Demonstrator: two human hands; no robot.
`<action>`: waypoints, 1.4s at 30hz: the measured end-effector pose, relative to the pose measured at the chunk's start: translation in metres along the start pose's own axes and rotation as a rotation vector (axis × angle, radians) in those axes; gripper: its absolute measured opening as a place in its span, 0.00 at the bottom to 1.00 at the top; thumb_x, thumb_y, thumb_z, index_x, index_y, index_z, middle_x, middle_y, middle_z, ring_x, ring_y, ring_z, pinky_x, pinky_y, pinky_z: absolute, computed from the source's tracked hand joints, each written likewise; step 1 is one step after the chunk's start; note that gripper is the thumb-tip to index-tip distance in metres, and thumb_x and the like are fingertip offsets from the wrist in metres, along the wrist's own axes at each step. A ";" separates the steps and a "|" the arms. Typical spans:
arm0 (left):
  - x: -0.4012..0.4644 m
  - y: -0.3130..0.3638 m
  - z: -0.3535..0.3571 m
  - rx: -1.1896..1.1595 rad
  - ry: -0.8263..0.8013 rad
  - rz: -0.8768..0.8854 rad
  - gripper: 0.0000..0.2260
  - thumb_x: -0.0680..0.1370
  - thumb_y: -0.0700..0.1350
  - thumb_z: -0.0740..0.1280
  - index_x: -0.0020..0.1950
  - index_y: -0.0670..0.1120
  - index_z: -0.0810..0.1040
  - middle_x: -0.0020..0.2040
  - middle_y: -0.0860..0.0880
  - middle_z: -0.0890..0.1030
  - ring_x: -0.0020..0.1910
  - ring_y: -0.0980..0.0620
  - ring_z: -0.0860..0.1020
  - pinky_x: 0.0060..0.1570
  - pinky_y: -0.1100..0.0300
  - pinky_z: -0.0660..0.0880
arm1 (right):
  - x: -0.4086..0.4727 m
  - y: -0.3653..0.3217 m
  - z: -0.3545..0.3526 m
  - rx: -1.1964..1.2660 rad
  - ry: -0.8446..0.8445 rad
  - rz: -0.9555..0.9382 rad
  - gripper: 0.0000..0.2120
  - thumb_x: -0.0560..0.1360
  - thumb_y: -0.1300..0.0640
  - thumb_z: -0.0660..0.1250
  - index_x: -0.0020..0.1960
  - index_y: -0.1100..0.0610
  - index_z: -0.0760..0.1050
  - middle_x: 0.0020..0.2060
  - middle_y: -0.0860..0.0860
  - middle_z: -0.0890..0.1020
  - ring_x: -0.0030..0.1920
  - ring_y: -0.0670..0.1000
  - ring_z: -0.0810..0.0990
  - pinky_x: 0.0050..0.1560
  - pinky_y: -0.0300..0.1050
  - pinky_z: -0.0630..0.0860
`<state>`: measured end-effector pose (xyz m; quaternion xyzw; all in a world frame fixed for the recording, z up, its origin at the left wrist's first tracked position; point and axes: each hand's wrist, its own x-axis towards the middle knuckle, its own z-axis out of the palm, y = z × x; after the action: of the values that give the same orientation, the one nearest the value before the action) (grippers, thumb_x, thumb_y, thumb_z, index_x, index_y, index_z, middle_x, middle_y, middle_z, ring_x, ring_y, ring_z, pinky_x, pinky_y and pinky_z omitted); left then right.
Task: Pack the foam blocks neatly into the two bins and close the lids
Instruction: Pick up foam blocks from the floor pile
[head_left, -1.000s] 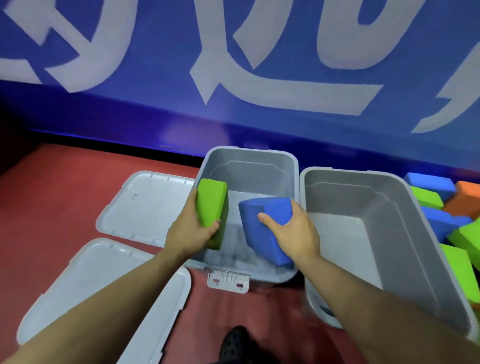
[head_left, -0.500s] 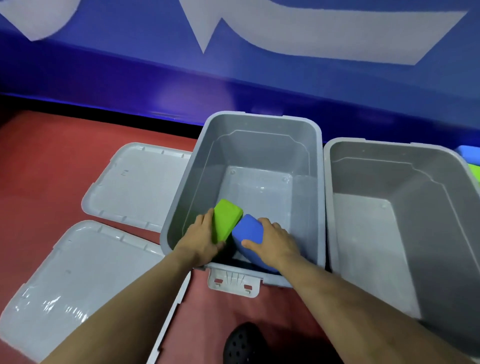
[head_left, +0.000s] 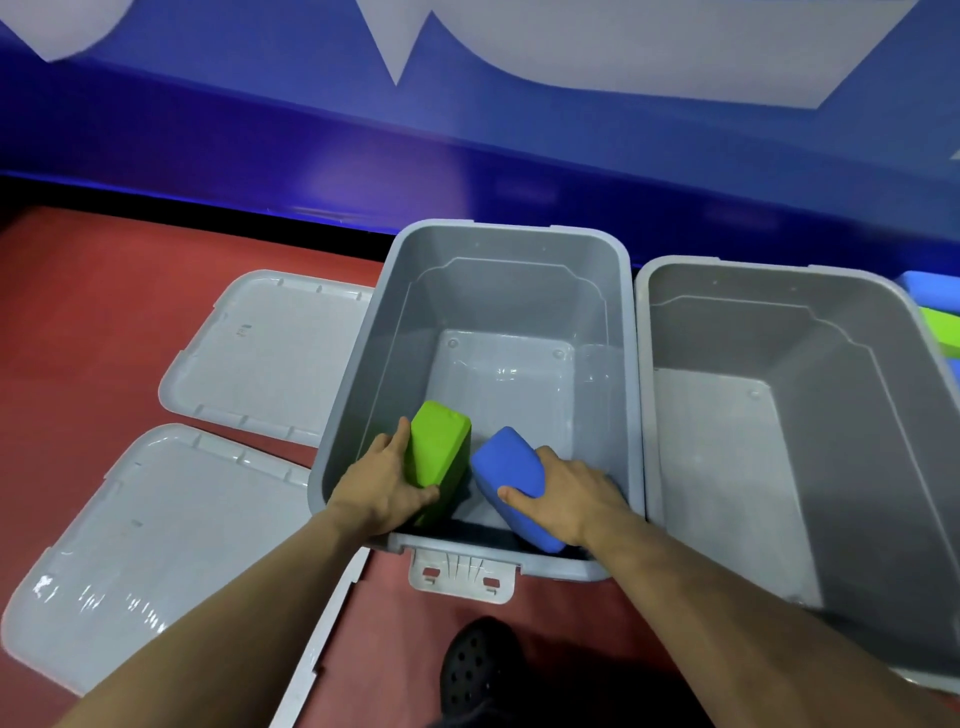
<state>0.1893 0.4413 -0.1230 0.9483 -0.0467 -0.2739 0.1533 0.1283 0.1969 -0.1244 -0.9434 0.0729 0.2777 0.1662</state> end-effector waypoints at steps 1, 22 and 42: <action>-0.002 -0.002 0.000 0.005 -0.005 -0.001 0.50 0.73 0.60 0.73 0.84 0.51 0.44 0.74 0.46 0.67 0.68 0.41 0.74 0.66 0.47 0.73 | -0.001 -0.003 0.002 -0.017 -0.012 -0.019 0.32 0.75 0.27 0.56 0.64 0.52 0.67 0.55 0.54 0.81 0.52 0.58 0.80 0.48 0.51 0.73; -0.045 0.081 -0.044 0.057 0.191 0.126 0.38 0.79 0.63 0.65 0.82 0.48 0.57 0.78 0.44 0.65 0.75 0.40 0.67 0.72 0.44 0.67 | -0.082 0.038 -0.072 0.012 0.176 -0.241 0.33 0.81 0.35 0.56 0.81 0.46 0.55 0.78 0.45 0.63 0.75 0.51 0.64 0.73 0.49 0.62; -0.139 0.493 0.158 0.183 -0.071 0.826 0.33 0.80 0.64 0.64 0.80 0.50 0.62 0.78 0.49 0.67 0.75 0.47 0.67 0.74 0.50 0.65 | -0.335 0.468 -0.067 0.153 0.362 0.593 0.43 0.74 0.32 0.66 0.80 0.50 0.55 0.79 0.51 0.61 0.76 0.56 0.64 0.73 0.52 0.65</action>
<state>-0.0151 -0.0443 -0.0232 0.8497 -0.4519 -0.2168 0.1637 -0.2256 -0.2484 -0.0156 -0.8999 0.3925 0.1358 0.1330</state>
